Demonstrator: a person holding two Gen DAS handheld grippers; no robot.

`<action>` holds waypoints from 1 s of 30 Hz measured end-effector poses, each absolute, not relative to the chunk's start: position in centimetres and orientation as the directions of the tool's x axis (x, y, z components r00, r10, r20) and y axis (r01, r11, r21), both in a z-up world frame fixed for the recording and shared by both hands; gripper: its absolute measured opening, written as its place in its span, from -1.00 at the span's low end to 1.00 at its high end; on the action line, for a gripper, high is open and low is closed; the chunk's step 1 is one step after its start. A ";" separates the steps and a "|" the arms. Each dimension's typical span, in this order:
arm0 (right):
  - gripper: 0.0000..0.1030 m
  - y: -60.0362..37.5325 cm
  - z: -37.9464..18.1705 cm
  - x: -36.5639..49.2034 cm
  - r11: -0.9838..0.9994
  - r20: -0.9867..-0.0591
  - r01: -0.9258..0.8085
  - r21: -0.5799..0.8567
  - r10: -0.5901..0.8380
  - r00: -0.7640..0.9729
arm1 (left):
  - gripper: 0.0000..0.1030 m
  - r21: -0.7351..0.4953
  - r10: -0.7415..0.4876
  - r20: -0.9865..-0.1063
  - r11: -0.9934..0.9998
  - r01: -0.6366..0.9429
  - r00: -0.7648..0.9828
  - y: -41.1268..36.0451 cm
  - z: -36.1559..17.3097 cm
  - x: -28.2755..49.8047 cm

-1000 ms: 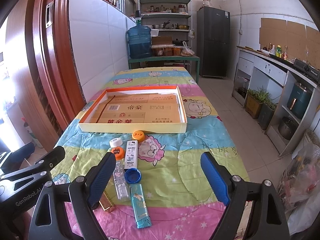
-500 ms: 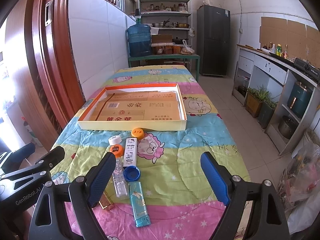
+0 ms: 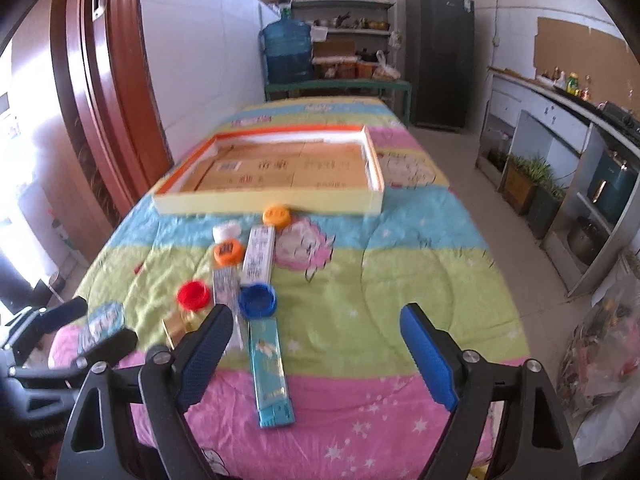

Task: Organize rigid objects
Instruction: 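Grasp the teal tube with the right tool while the left tool grasps the black round puck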

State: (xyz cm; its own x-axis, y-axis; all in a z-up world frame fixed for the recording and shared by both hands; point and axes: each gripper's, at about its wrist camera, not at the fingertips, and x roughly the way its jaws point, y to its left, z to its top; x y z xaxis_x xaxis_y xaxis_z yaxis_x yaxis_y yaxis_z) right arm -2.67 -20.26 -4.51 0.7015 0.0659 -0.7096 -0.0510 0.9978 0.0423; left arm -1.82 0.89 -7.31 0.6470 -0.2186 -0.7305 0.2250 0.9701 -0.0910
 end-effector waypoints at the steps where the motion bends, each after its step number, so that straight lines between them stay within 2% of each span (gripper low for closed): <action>1: 0.60 -20.2 -4.9 -2.7 0.997 -0.719 -0.056 0.044 0.071 0.692 | 0.68 -0.096 -0.233 -0.734 0.966 0.242 0.638 0.6 -7.7 -2.0; 9: 0.57 -19.7 -6.5 -2.9 0.994 -0.752 -0.096 0.058 0.107 0.651 | 0.67 -0.073 -0.253 -0.737 0.952 0.298 0.627 -1.0 -9.6 -2.4; 12: 0.56 -19.4 -7.0 -2.9 0.992 -0.765 -0.109 0.057 0.114 0.634 | 0.58 -0.075 -0.248 -0.751 0.953 0.295 0.612 -1.0 -10.1 -1.9; 18: 0.39 -18.8 -8.3 -2.5 0.991 -0.794 -0.131 0.035 0.107 0.598 | 0.57 -0.045 -0.244 -0.734 0.949 0.313 0.634 -1.3 -10.4 -1.8; 20: 0.36 -18.4 -8.5 -2.6 0.990 -0.794 -0.141 0.006 0.090 0.601 | 0.47 -0.037 -0.244 -0.728 0.947 0.318 0.641 -1.5 -10.4 -2.0; 23: 0.23 -18.1 -8.5 -2.7 0.987 -0.791 -0.159 -0.012 0.088 0.606 | 0.18 -0.042 -0.258 -0.721 0.943 0.331 0.643 -1.7 -10.2 -2.0; 27: -0.12 -17.8 -8.3 -2.8 0.982 -0.786 -0.186 -0.018 0.101 0.609 | -0.23 -0.049 -0.268 -0.712 0.941 0.335 0.649 -1.8 -10.1 -1.9; 28: -0.25 -17.7 -8.2 -2.9 0.980 -0.787 -0.199 -0.009 0.116 0.606 | -0.31 -0.054 -0.274 -0.710 0.940 0.337 0.649 -1.8 -10.1 -2.0; 30: -0.35 -17.6 -8.2 -2.9 0.978 -0.787 -0.209 -0.006 0.125 0.605 | -0.40 -0.063 -0.282 -0.708 0.939 0.339 0.648 -1.8 -10.0 -2.0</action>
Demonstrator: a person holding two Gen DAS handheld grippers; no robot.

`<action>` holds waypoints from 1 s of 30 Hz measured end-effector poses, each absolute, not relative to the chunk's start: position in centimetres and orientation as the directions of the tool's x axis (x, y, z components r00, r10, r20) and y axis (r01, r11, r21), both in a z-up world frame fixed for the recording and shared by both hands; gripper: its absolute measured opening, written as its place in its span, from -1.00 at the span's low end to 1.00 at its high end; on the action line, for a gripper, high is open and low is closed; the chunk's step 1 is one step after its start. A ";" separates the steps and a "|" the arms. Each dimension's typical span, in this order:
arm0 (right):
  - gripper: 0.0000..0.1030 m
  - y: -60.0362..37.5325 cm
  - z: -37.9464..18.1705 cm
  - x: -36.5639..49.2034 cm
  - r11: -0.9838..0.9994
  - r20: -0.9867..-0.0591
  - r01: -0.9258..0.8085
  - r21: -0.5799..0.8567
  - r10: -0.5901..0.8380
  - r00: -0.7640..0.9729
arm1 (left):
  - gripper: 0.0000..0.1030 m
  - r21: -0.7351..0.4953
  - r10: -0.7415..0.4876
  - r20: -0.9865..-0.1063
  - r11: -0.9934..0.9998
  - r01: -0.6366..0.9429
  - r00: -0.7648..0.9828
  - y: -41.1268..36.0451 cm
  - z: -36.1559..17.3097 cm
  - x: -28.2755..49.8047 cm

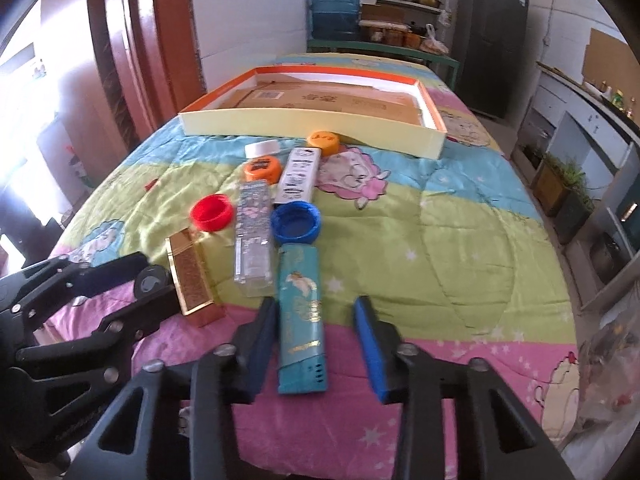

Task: Organize rigid objects
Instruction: 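Grasp the teal tube with the right tool while the left tool grasps the black round puck, then carry the teal tube and black puck with both tools over the GOLDENLEAF box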

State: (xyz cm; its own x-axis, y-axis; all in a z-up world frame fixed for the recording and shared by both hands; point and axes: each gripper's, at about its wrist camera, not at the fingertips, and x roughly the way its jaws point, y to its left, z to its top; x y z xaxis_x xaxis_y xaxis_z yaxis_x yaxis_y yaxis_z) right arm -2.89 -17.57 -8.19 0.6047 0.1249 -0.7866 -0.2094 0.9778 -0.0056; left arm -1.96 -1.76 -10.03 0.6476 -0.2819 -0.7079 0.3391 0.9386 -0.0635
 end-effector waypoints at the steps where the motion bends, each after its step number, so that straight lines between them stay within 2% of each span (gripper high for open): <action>1: -0.42 -17.5 -8.2 -2.9 0.977 -0.786 -0.215 -0.002 0.131 0.604 | -0.41 -0.065 -0.283 -0.707 0.938 0.339 0.648 -1.7 -10.0 -1.9; 5: -0.56 -17.6 -8.1 -2.9 0.975 -0.786 -0.222 0.019 0.152 0.599 | -0.41 -0.112 -0.314 -0.700 0.936 0.335 0.642 -1.1 -9.9 -2.0; 13: -0.57 -18.7 -7.9 -3.4 0.967 -0.775 -0.233 0.101 0.223 0.591 | -0.41 -0.148 -0.343 -0.679 0.930 0.336 0.650 -0.6 -9.2 -2.3; 30: -0.56 -20.3 -5.6 -3.3 0.964 -0.732 -0.218 0.152 0.259 0.630 | -0.41 -0.176 -0.360 -0.648 0.928 0.329 0.671 -0.1 -6.2 -0.8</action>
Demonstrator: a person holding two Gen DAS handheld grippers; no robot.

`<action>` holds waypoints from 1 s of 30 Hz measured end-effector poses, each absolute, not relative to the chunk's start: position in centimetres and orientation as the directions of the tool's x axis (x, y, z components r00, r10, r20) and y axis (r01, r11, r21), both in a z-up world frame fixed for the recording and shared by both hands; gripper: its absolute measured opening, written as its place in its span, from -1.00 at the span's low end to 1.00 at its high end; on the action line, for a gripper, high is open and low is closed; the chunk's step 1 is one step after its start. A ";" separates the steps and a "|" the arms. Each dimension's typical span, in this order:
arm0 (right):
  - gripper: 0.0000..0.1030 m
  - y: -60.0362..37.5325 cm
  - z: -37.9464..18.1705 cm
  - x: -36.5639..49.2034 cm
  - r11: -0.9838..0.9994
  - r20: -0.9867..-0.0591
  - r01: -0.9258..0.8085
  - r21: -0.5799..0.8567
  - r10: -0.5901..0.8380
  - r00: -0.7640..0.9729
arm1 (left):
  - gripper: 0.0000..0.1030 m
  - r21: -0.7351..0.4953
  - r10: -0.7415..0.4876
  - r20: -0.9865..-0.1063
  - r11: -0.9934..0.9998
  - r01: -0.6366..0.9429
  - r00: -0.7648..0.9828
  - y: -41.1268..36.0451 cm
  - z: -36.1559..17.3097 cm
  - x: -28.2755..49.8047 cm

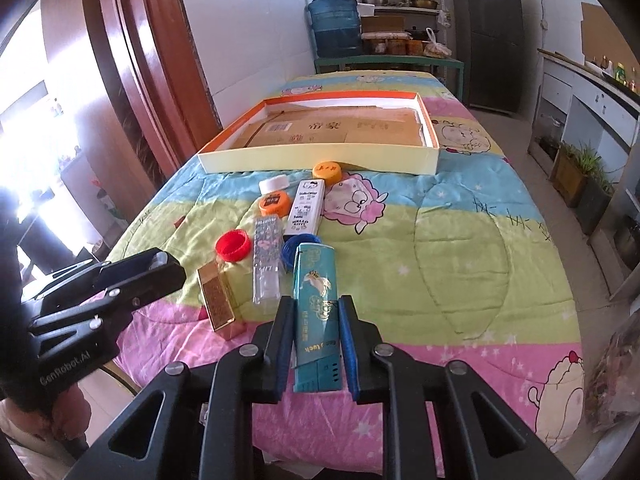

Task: Organize rigid objects
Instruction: 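Carry the teal tube and black puck with both tools over the GOLDENLEAF box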

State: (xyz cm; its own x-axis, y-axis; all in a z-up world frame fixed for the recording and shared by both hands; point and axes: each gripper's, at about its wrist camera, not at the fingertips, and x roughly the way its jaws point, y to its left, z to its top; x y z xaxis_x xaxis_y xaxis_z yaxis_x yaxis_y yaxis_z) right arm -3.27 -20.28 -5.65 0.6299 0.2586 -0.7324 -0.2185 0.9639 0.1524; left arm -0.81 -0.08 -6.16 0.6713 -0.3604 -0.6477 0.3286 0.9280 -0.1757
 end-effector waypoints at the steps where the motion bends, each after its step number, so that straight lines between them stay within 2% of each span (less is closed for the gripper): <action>1: -0.56 -20.4 -5.6 -3.1 0.963 -0.731 -0.219 0.156 0.261 0.631 | -0.41 -0.174 -0.355 -0.647 0.930 0.322 0.674 0.0 -6.0 -0.5; 15: -0.56 -20.8 -3.2 -0.4 0.970 -0.685 -0.208 0.123 0.234 0.690 | -0.41 -0.157 -0.275 -0.682 0.960 0.231 0.677 0.4 -4.4 4.2; 30: -0.56 -21.8 0.1 5.6 0.965 -0.625 -0.215 0.148 0.259 0.736 | -0.41 -0.162 -0.221 -0.626 0.975 0.152 0.748 2.3 1.2 11.4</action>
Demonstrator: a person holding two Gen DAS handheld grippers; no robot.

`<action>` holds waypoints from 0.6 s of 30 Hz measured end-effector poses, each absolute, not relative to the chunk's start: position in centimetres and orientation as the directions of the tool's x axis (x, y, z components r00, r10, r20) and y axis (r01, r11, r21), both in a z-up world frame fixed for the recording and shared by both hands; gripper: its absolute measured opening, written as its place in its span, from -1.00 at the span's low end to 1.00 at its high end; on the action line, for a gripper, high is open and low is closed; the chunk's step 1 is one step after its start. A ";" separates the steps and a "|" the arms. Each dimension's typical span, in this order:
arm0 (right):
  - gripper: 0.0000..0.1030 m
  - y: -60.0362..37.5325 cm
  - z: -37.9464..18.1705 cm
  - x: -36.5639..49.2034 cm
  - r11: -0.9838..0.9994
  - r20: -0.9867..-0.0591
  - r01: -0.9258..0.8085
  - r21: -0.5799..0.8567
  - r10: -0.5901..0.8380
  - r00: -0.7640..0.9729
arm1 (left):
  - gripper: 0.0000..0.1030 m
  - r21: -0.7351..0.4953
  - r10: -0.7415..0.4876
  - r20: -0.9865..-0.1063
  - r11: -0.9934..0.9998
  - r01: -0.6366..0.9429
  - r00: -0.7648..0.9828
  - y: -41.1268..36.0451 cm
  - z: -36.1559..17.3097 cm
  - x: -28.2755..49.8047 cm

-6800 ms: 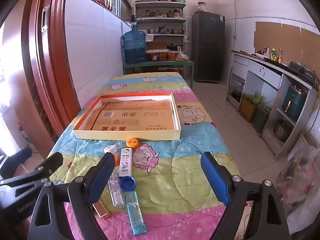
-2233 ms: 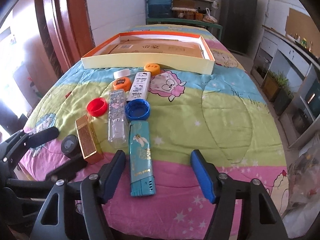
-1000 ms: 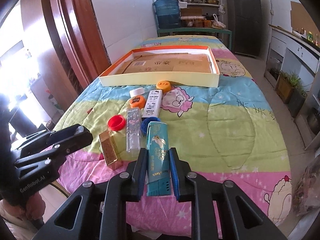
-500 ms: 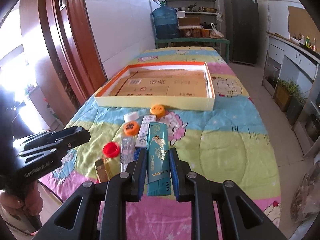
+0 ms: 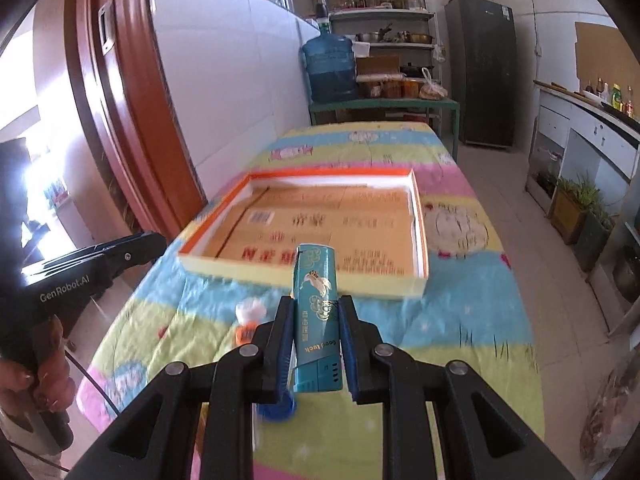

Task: Organize rigid objects
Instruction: 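Carry the teal tube and black puck with both tools over the GOLDENLEAF box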

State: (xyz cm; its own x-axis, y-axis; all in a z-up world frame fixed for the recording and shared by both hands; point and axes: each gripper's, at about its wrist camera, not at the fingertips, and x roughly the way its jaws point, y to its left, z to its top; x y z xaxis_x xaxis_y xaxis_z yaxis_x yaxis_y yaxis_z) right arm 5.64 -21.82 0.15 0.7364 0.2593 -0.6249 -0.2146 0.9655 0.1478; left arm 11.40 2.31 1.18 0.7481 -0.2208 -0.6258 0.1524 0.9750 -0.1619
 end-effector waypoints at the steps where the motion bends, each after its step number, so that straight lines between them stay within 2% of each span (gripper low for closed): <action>1: -0.56 -22.0 0.4 6.3 0.965 -0.623 -0.213 0.155 0.263 0.737 | -0.41 -0.163 -0.217 -0.625 0.976 0.146 0.750 2.4 1.4 11.9; 18: -0.56 -22.8 -0.3 15.7 0.963 -0.659 -0.197 0.182 0.268 0.702 | -0.41 -0.110 -0.111 -0.672 0.993 0.050 0.732 1.9 0.7 21.9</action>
